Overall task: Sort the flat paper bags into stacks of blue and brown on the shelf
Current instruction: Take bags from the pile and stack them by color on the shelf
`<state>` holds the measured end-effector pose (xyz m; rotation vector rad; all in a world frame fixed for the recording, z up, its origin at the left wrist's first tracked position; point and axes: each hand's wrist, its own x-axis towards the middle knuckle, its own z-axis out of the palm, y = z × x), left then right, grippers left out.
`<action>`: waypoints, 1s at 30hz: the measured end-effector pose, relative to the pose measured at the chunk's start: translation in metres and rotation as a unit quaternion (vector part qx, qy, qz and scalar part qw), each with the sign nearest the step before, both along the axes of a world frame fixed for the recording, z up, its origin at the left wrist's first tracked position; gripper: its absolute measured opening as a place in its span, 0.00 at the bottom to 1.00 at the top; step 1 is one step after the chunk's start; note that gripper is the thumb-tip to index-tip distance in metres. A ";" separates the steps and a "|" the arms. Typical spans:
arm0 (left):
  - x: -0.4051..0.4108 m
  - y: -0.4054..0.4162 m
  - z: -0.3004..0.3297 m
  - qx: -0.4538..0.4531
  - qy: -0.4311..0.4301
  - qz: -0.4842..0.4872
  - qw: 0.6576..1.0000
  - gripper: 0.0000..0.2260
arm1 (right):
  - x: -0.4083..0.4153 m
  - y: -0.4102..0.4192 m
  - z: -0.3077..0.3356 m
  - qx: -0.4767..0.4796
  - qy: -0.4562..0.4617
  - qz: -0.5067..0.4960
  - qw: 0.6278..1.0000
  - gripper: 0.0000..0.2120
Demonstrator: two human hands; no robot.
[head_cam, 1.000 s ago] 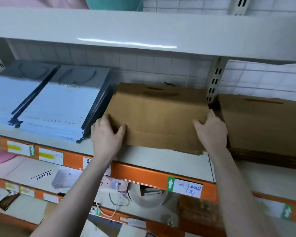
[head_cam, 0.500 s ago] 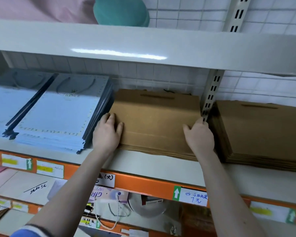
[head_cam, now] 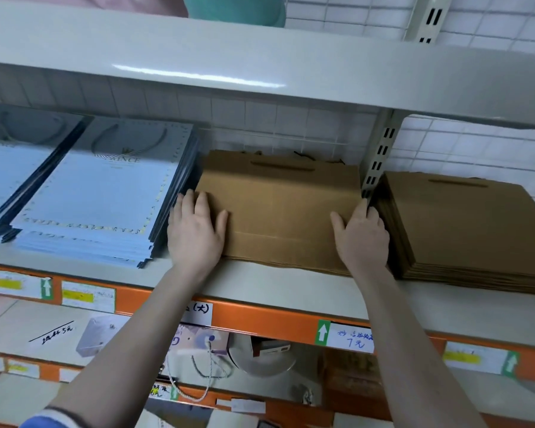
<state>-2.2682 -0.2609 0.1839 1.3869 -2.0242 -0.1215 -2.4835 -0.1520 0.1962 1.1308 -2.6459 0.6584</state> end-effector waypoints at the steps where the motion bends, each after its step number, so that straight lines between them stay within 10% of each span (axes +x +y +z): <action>1: 0.000 0.003 -0.002 -0.011 0.003 -0.004 1.000 0.24 | 0.002 0.001 -0.002 -0.007 0.009 0.000 1.000 0.33; 30: 0.030 0.036 0.005 0.149 -0.028 0.056 0.987 0.34 | 0.018 0.008 -0.012 0.010 0.021 -0.134 0.991 0.34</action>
